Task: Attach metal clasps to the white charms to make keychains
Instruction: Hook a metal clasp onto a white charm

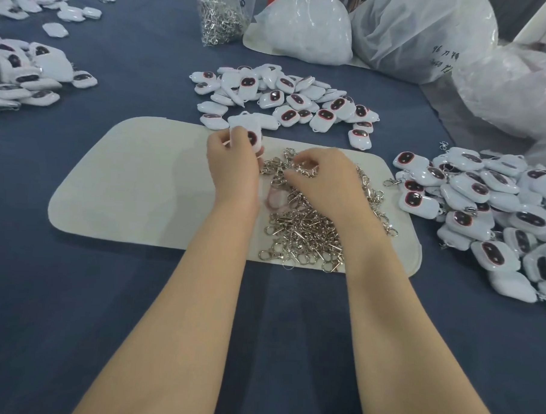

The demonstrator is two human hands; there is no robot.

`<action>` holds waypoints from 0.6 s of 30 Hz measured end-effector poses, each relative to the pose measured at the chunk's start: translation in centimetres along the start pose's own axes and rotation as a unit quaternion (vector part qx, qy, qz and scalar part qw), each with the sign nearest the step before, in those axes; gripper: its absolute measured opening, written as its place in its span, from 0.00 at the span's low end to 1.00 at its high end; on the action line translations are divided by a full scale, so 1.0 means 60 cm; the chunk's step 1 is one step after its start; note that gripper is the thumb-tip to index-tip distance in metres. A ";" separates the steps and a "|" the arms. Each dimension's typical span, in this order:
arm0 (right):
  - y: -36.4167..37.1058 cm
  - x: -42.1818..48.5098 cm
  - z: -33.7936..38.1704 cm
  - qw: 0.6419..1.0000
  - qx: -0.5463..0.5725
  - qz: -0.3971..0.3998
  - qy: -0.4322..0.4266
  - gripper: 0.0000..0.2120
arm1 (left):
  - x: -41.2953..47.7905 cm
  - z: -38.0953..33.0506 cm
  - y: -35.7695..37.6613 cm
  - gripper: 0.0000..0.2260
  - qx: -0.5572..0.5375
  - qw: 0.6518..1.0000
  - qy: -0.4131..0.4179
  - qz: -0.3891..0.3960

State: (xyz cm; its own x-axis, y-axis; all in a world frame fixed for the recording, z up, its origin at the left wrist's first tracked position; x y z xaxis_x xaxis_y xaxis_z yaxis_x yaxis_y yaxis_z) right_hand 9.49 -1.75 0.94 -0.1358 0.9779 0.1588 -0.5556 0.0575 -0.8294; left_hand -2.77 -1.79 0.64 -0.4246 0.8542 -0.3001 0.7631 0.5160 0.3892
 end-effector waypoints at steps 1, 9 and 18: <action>0.007 -0.001 0.002 0.998 -0.037 0.047 0.005 0.17 | 0.002 -0.001 -0.002 0.07 -0.013 1.000 -0.012 -0.001; 0.022 0.002 0.006 0.999 -0.042 -0.004 0.015 0.03 | -0.005 0.002 0.002 0.16 -0.044 0.997 -0.058 0.037; -0.005 0.005 -0.008 0.933 0.314 -0.166 0.056 0.03 | -0.012 0.003 0.005 0.03 0.006 0.995 -0.042 0.090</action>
State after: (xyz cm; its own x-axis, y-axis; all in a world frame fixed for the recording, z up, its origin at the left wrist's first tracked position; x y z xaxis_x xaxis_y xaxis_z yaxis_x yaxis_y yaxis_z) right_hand 10.03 -1.36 0.99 0.1964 0.9437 0.2661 -0.9278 0.2667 -0.2610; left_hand -2.14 -2.27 0.84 -0.2394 0.9238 -0.2989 0.8286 0.3548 0.4330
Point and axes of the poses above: each hand's wrist, its own x-axis towards the middle knuckle, its own y-axis out of the palm, z = x × y, the point moved 1 cm from there along x, towards the middle knuckle, and after that the axes turned 7 degrees about -y, right-handed, at the moved point
